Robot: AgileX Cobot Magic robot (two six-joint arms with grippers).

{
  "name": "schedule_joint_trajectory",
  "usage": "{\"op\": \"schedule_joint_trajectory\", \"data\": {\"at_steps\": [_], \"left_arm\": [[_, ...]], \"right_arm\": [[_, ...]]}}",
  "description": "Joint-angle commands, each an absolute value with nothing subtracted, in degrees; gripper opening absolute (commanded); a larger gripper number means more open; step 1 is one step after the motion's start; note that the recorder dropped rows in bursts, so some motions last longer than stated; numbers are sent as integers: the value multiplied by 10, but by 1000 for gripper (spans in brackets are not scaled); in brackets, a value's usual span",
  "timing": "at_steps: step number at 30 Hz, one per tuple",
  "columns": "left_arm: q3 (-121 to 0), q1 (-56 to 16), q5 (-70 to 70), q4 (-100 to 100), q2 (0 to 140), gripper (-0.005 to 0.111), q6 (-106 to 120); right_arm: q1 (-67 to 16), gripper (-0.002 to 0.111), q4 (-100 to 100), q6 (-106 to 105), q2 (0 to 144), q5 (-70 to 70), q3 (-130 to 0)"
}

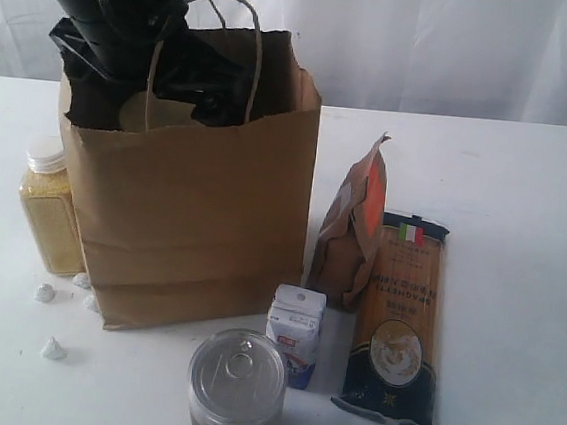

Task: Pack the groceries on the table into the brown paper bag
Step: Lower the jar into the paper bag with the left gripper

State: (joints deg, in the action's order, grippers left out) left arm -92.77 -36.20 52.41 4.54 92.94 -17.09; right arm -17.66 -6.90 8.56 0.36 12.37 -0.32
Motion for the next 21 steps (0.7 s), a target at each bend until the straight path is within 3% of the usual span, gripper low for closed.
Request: {"op": "schedule_joint_trajectory", "data": {"at_steps": [1,8,10,12,13,21], "left_arm": [[-934,-366,554,77,923,105,-223],[-955,-368,584,40,925,105,-123],[-960,-364,614,113,937,105,-190],[-983,-349,653,68,944,105,-197],[-999,-347,650,7,945,105,-99],[-1047,-336,700,6,964,105,-105]], "right_arm": [[-172,0,-71,87,0,125,0],[-172,0,-71,87,0,125,0],[-172,0,-71,87,0,125,0],[-172,0,-71,87,0,125,0],[-172,0,-71,87,0,125,0],[-172,0,-71,87,0,126,0]]}}
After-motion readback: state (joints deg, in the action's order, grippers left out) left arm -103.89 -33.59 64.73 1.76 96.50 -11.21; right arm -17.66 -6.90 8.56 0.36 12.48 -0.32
